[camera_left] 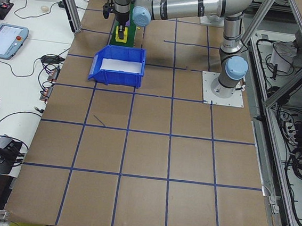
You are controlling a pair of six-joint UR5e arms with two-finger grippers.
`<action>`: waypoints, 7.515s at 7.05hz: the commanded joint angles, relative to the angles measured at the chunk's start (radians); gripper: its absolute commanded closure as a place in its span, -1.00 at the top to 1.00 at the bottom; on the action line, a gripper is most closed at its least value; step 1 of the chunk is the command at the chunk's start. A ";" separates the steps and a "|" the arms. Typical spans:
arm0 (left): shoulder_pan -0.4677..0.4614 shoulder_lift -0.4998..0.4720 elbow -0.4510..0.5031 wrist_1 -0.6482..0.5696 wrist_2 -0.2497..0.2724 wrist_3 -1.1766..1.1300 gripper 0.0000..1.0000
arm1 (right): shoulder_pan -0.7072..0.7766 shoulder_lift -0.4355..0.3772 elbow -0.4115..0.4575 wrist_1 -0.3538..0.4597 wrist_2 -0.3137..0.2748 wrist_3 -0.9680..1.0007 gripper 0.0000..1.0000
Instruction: Move block left to right into plate
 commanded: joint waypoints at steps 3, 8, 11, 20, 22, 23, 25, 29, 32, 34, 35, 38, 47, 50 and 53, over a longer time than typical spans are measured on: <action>-0.080 -0.152 -0.024 0.185 0.009 -0.035 0.00 | 0.001 0.076 -0.058 -0.005 0.033 -0.035 1.00; -0.077 0.011 -0.024 0.037 0.024 -0.028 0.94 | 0.001 0.109 -0.031 -0.029 0.032 -0.058 1.00; -0.034 0.260 -0.056 -0.271 0.176 0.091 0.99 | -0.018 0.092 -0.029 -0.091 -0.208 -0.372 0.17; 0.079 0.454 -0.082 -0.445 0.084 0.199 1.00 | -1.048 -0.095 0.205 -0.053 -0.485 -1.585 0.04; 0.079 0.457 -0.081 -0.453 0.084 0.198 1.00 | -1.123 -0.016 0.234 -0.090 -0.395 -1.587 0.72; 0.079 0.457 -0.081 -0.453 0.086 0.198 1.00 | -1.123 0.010 0.239 -0.094 -0.360 -1.579 1.00; 0.081 0.459 -0.082 -0.452 0.086 0.198 1.00 | -1.093 -0.038 0.227 -0.065 -0.359 -1.409 1.00; 0.081 0.457 -0.081 -0.449 0.086 0.199 1.00 | -0.636 -0.226 0.201 0.136 -0.361 -0.903 1.00; 0.081 0.457 -0.079 -0.447 0.086 0.199 1.00 | -0.347 -0.213 0.164 0.132 -0.239 -0.494 1.00; 0.083 0.457 -0.079 -0.447 0.086 0.199 1.00 | -0.226 -0.181 0.105 0.118 -0.118 -0.287 1.00; 0.083 0.457 -0.079 -0.447 0.086 0.199 1.00 | -0.186 -0.140 0.057 0.117 -0.082 -0.225 1.00; 0.081 0.457 -0.081 -0.446 0.086 0.199 1.00 | -0.157 -0.097 0.060 0.115 0.003 -0.143 1.00; 0.081 0.457 -0.082 -0.445 0.086 0.199 1.00 | -0.155 0.074 0.030 -0.022 0.109 -0.142 1.00; 0.081 0.457 -0.082 -0.449 0.086 0.199 1.00 | -0.157 0.069 0.037 -0.046 -0.097 -0.294 -0.22; 0.081 0.457 -0.082 -0.447 0.086 0.199 1.00 | -0.202 -0.023 0.059 0.012 -0.466 -0.630 -0.33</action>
